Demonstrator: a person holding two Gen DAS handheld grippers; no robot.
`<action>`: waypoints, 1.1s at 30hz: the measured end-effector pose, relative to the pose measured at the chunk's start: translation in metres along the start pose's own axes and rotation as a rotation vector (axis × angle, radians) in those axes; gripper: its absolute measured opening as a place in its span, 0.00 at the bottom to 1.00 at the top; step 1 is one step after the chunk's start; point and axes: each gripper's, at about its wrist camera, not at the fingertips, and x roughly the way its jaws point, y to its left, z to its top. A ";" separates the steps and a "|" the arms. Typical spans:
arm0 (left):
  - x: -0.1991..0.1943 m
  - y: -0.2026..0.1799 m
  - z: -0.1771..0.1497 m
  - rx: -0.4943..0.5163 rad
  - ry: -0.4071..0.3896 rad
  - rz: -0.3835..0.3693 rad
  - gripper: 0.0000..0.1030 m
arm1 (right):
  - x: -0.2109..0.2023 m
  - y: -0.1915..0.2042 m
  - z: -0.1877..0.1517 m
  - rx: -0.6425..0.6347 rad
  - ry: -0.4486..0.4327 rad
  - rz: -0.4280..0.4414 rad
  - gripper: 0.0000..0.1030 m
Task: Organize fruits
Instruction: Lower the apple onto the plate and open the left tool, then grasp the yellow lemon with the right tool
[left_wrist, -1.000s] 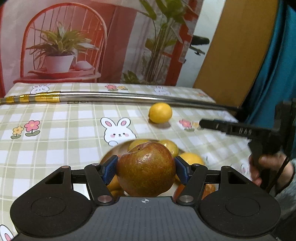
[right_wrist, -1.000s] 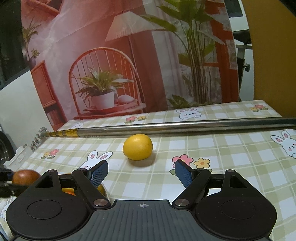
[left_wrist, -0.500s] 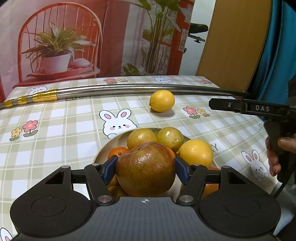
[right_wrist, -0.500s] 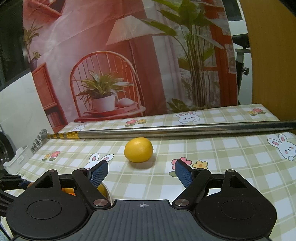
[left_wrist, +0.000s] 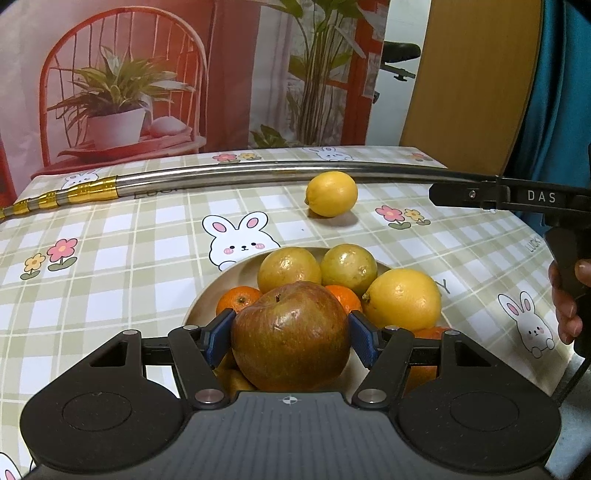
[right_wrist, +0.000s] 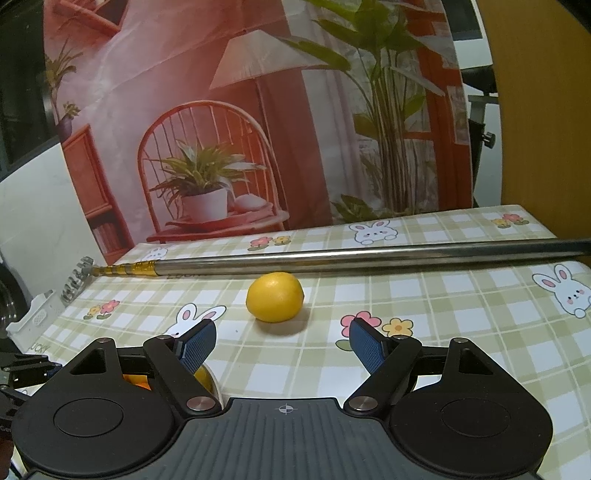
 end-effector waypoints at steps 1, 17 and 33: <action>0.000 0.001 0.000 -0.012 0.000 -0.007 0.66 | 0.000 0.000 0.000 -0.001 -0.001 0.000 0.74; -0.026 0.014 0.000 -0.217 -0.070 -0.055 0.66 | -0.006 0.001 -0.002 -0.010 0.004 -0.001 0.74; -0.054 0.048 -0.001 -0.389 -0.129 0.062 0.71 | 0.001 0.011 0.004 -0.084 -0.021 0.002 0.74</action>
